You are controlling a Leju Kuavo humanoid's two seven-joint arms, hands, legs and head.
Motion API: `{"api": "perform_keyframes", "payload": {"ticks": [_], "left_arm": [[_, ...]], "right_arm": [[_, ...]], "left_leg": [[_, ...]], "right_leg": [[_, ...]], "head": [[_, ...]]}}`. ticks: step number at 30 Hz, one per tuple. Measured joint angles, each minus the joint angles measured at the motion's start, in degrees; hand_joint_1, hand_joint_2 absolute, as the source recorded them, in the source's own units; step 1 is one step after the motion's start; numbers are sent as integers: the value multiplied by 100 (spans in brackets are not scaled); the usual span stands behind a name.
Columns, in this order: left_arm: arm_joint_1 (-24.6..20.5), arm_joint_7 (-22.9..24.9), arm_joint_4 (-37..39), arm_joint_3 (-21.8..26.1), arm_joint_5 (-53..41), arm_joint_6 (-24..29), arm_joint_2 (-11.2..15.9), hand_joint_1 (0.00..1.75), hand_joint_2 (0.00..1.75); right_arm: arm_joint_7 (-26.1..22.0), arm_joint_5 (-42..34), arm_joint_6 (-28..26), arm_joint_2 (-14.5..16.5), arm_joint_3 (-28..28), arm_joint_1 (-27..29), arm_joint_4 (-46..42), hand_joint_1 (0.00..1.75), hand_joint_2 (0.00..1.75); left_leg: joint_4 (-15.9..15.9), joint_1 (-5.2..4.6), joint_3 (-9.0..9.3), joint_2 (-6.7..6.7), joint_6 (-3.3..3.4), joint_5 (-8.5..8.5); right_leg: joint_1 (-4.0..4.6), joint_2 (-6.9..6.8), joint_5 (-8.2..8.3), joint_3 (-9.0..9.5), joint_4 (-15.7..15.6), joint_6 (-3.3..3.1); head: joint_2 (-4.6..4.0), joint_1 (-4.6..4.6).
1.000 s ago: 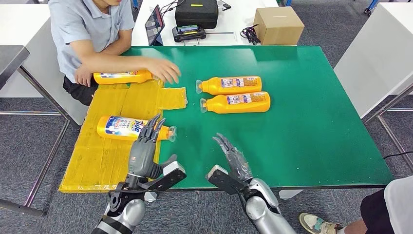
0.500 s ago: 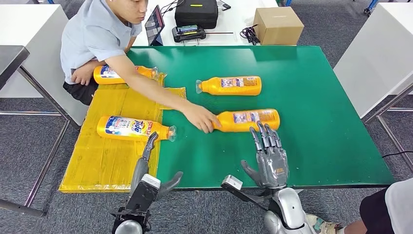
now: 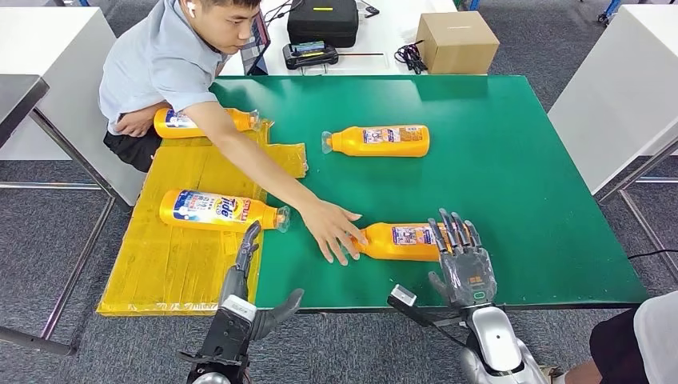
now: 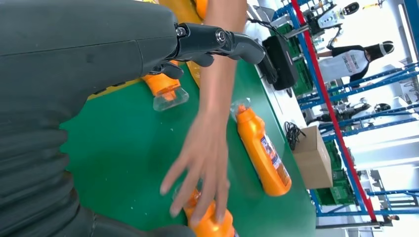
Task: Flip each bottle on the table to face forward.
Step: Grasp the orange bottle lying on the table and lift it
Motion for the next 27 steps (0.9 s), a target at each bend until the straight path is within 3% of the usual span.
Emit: {"api": "perform_keyframes", "payload": {"ticks": [11,18,27], "left_arm": [[4,67,-32,-112,174,-177,44,0,175],[-7,67,-32,-226,233,-240,69,0,175],[-139,-2,21,-378,239,-322,79,0,175]], "right_arm": [[260,-137,597,-316,13,-232,431,0,175],[167,-158,304,-395,12,-538,764,0,175],[-257,-796,-132,-256,-109,-924,1441,0,175]], "left_leg": [[0,0,-1,0,0,0],[1,0,1,1,0,0],[1,0,1,1,0,1]], "right_leg": [[0,0,0,0,0,0],[0,1,1,0,0,0],[0,0,1,0,0,0]], "head": [[0,-2],[0,-1],[0,0]]}}
